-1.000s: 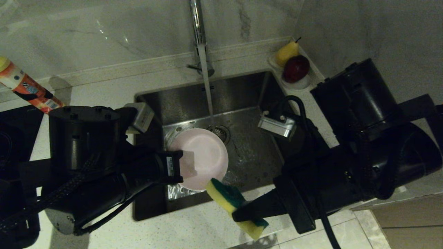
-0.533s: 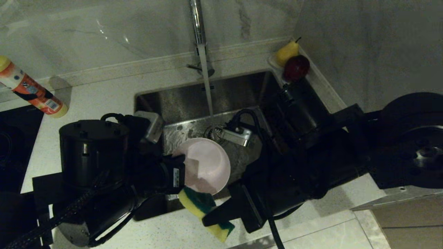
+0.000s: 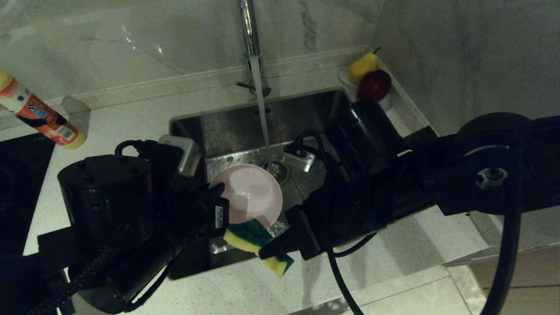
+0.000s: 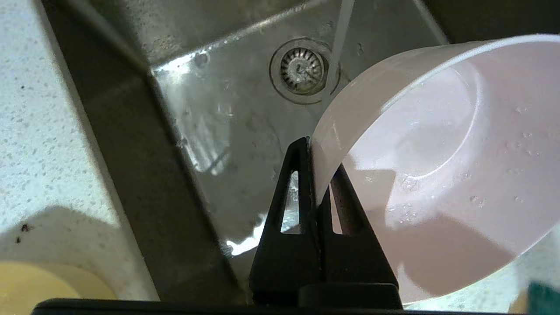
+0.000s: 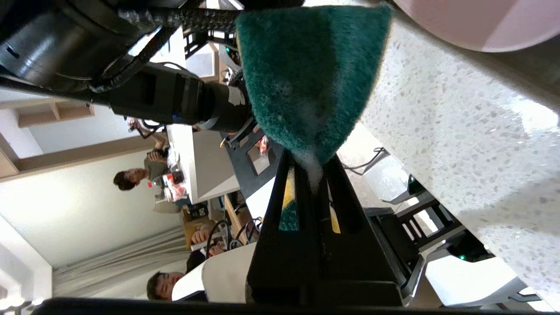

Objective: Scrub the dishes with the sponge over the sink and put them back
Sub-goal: Wipe the bowl

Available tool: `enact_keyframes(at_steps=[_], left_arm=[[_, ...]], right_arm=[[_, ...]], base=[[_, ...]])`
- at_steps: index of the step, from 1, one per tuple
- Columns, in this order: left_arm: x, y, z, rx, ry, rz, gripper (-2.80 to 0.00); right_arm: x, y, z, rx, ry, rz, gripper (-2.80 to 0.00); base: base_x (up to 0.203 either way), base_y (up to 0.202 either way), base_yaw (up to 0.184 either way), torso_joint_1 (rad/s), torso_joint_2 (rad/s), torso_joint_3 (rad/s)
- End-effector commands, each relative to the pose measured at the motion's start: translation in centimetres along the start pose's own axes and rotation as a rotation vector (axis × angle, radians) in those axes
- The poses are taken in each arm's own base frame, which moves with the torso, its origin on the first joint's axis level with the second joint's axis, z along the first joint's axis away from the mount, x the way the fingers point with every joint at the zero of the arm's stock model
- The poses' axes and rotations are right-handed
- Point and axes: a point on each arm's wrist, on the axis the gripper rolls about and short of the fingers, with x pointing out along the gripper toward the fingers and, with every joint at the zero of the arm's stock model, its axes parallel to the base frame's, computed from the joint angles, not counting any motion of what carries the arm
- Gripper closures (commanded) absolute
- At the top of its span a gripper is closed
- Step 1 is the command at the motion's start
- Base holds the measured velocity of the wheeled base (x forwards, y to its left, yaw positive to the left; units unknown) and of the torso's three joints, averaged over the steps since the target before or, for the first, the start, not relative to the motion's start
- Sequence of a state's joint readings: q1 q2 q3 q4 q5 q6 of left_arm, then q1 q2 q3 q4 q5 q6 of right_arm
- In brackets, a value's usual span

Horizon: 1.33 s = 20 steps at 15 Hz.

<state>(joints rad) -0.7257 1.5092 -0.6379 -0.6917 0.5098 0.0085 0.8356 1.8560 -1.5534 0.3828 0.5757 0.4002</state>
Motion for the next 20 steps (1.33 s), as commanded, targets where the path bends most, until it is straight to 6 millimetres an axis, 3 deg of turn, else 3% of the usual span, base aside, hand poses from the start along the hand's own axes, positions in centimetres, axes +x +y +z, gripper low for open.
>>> enact_keyframes(at_steps=[1, 6, 14, 20], left_arm=[[-0.2, 0.1, 0.0, -0.002, -0.005, 0.004, 0.00], [-0.5, -0.2, -0.3, 0.025, 0.000, 0.035, 0.00], [-1.2, -0.9, -1.1, 0.153, -0.096, 0.019, 0.00], [-1.6, -0.8, -2.2, 0.172, -0.094, 0.013, 0.00]], right_arm=[[-0.7, -0.3, 0.3, 0.007, -0.019, -0.005, 0.00], [-1.2, -1.0, 1.3, 0.010, -0.057, -0.013, 0.00], [0.9, -1.9, 3.8, 0.028, -0.089, -0.020, 0.00], [0.7, -3.0, 5.2, 0.054, -0.141, -0.057, 0.00]], base=[[0.000, 0.000, 0.000, 0.000, 0.00, 0.000], [0.000, 0.000, 0.000, 0.000, 0.00, 0.000], [0.000, 0.000, 0.000, 0.000, 0.00, 0.000], [0.000, 0.000, 0.000, 0.000, 0.00, 0.000]])
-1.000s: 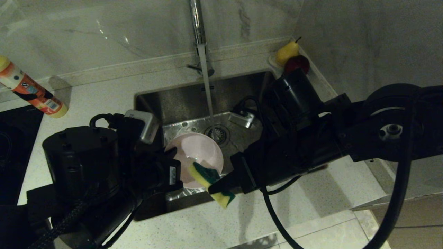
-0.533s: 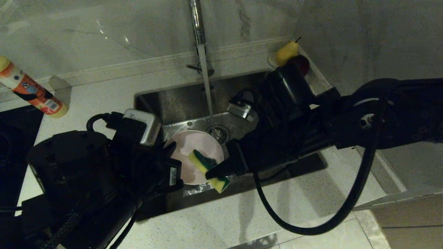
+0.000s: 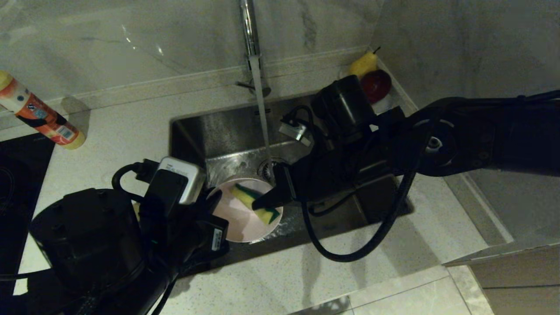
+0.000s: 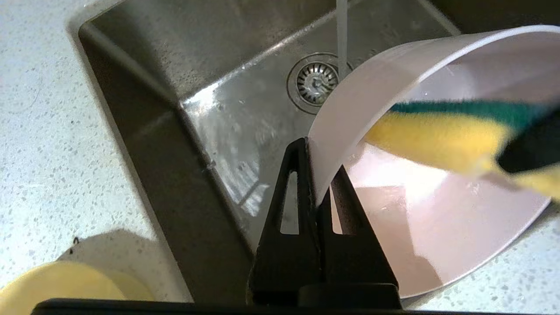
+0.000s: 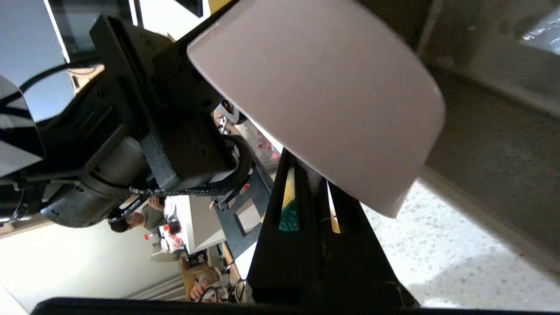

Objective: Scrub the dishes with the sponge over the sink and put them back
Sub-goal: Wipe the bowl

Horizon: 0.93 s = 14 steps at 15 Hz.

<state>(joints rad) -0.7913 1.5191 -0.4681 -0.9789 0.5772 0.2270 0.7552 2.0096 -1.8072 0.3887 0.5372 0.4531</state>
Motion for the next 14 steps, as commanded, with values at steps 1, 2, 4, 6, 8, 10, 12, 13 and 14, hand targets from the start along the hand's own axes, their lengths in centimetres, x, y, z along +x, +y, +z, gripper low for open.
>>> enact_keyframes(at_steps=[1, 2, 4, 6, 8, 10, 12, 13, 14], left_arm=[[0.0, -0.1, -0.1, 0.004, 0.001, -0.001, 0.00], [0.0, 0.0, -0.1, 0.004, 0.001, 0.001, 0.00], [0.0, 0.0, -0.2, 0.003, 0.006, 0.013, 0.00], [0.2, -0.2, -0.4, 0.000, 0.012, 0.025, 0.00], [0.4, -0.2, -0.2, -0.007, -0.004, 0.035, 0.00], [0.4, -0.1, 0.1, -0.015, -0.013, 0.050, 0.00], [0.4, 0.0, 0.4, -0.022, -0.022, 0.058, 0.00], [0.4, 0.0, 0.5, -0.026, -0.026, 0.065, 0.00], [0.5, 0.0, 0.8, -0.033, -0.033, 0.070, 0.00]], right_arm=[[-0.4, -0.3, 0.3, 0.006, -0.012, -0.004, 0.00], [-0.9, 0.1, 0.4, 0.000, -0.020, 0.001, 0.00], [-2.2, 1.0, 0.2, -0.004, -0.023, 0.005, 0.00], [-2.9, 1.6, -0.1, -0.005, -0.016, 0.009, 0.00], [-3.1, 1.7, -0.4, 0.002, -0.003, 0.005, 0.00], [-2.7, 1.3, -1.0, 0.017, 0.024, -0.006, 0.00], [-1.7, 1.0, -2.0, 0.028, 0.069, -0.011, 0.00], [-1.1, 1.0, -2.5, 0.031, 0.092, -0.011, 0.00], [-0.4, 1.2, -2.9, 0.027, 0.112, -0.007, 0.00]], base=[[0.000, 0.000, 0.000, 0.000, 0.00, 0.000], [0.000, 0.000, 0.000, 0.000, 0.00, 0.000], [0.000, 0.000, 0.000, 0.000, 0.00, 0.000], [0.000, 0.000, 0.000, 0.000, 0.00, 0.000], [0.000, 0.000, 0.000, 0.000, 0.00, 0.000], [0.000, 0.000, 0.000, 0.000, 0.00, 0.000], [0.000, 0.000, 0.000, 0.000, 0.00, 0.000], [0.000, 0.000, 0.000, 0.000, 0.00, 0.000], [0.000, 0.000, 0.000, 0.000, 0.00, 0.000]])
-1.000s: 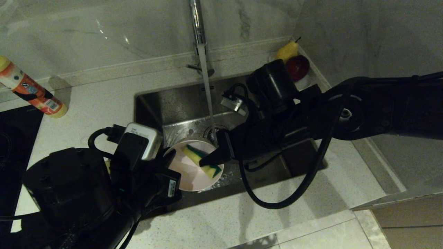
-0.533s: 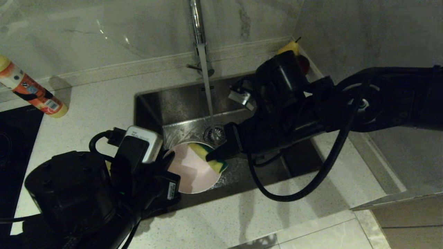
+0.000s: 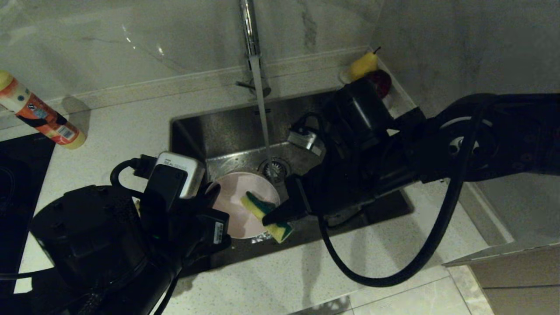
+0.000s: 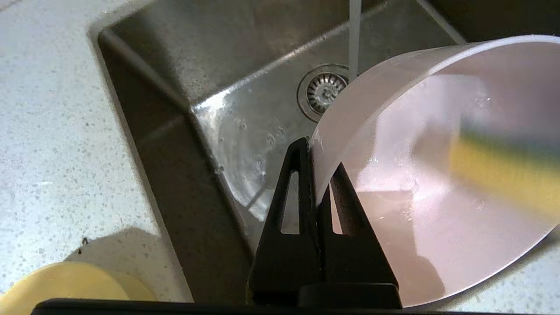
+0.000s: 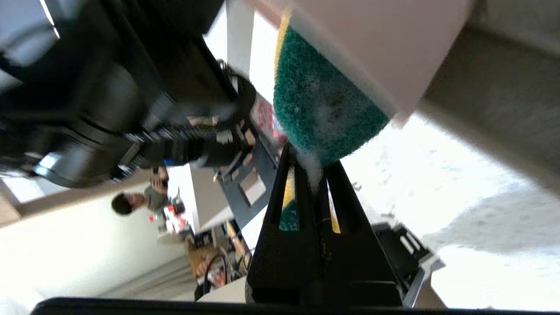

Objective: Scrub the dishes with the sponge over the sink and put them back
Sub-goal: Wipe the bowl

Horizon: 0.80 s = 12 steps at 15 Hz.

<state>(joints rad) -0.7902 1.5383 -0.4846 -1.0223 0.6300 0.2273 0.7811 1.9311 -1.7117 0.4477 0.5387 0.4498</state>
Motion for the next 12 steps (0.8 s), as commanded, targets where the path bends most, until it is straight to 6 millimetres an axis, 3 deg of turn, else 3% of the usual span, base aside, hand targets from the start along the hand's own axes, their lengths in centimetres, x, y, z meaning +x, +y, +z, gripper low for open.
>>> enact_keyframes(at_steps=[1, 6, 12], left_arm=[[0.0, 0.1, 0.5, -0.017, -0.017, 0.016, 0.00], [0.0, 0.2, 0.7, -0.036, -0.038, 0.030, 0.00], [-0.1, 0.3, 0.4, -0.035, -0.029, 0.026, 0.00]], right_arm=[[1.7, 0.1, -0.9, 0.004, 0.052, 0.005, 0.00], [4.4, 0.6, -1.4, -0.014, 0.099, 0.024, 0.00], [4.5, 1.0, -0.6, -0.028, 0.074, 0.037, 0.00]], base=[[0.000, 0.000, 0.000, 0.000, 0.00, 0.000], [0.000, 0.000, 0.000, 0.000, 0.00, 0.000], [0.000, 0.000, 0.000, 0.000, 0.00, 0.000]])
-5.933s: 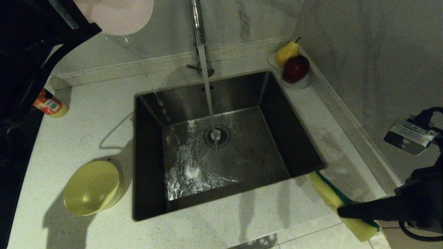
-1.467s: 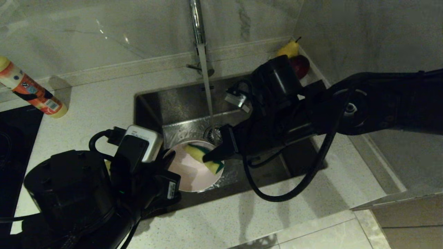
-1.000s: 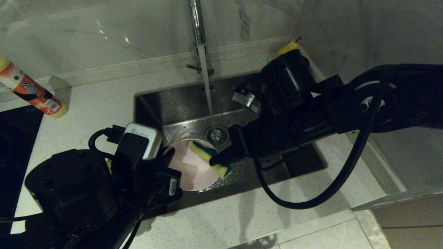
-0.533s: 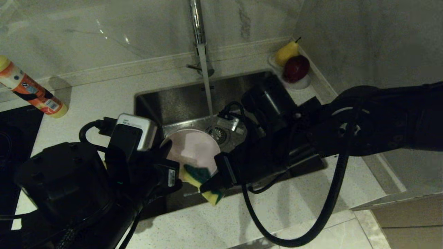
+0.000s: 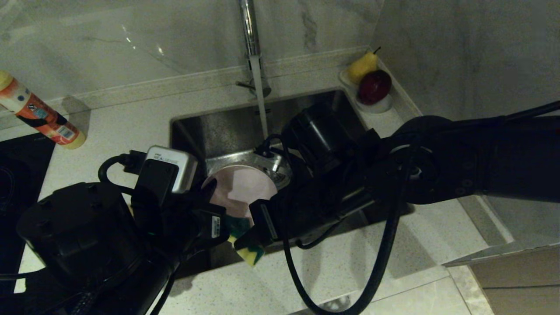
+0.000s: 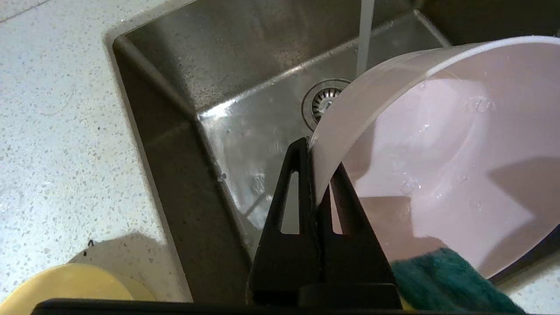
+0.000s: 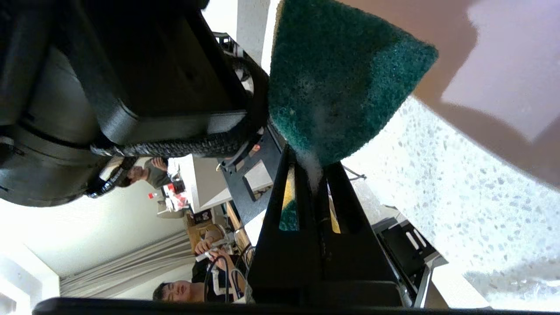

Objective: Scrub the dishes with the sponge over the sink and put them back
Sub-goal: Wipe the bowl

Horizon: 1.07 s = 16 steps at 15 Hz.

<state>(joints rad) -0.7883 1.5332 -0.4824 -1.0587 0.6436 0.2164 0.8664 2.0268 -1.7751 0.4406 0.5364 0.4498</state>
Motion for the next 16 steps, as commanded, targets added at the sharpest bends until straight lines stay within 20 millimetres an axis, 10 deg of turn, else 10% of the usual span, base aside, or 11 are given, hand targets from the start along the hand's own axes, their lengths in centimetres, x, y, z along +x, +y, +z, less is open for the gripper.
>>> enact_keyframes(at_steps=[1, 16], left_arm=[[-0.1, 0.1, -0.1, -0.001, 0.000, 0.004, 0.00], [-0.4, 0.2, -0.5, 0.000, 0.009, -0.001, 0.00]], right_arm=[[-0.1, -0.2, 0.2, 0.006, -0.004, -0.001, 0.00], [-6.1, 0.4, 2.7, -0.023, -0.179, 0.000, 0.00]], base=[[0.000, 0.000, 0.000, 0.000, 0.00, 0.000], [0.000, 0.000, 0.000, 0.000, 0.00, 0.000]])
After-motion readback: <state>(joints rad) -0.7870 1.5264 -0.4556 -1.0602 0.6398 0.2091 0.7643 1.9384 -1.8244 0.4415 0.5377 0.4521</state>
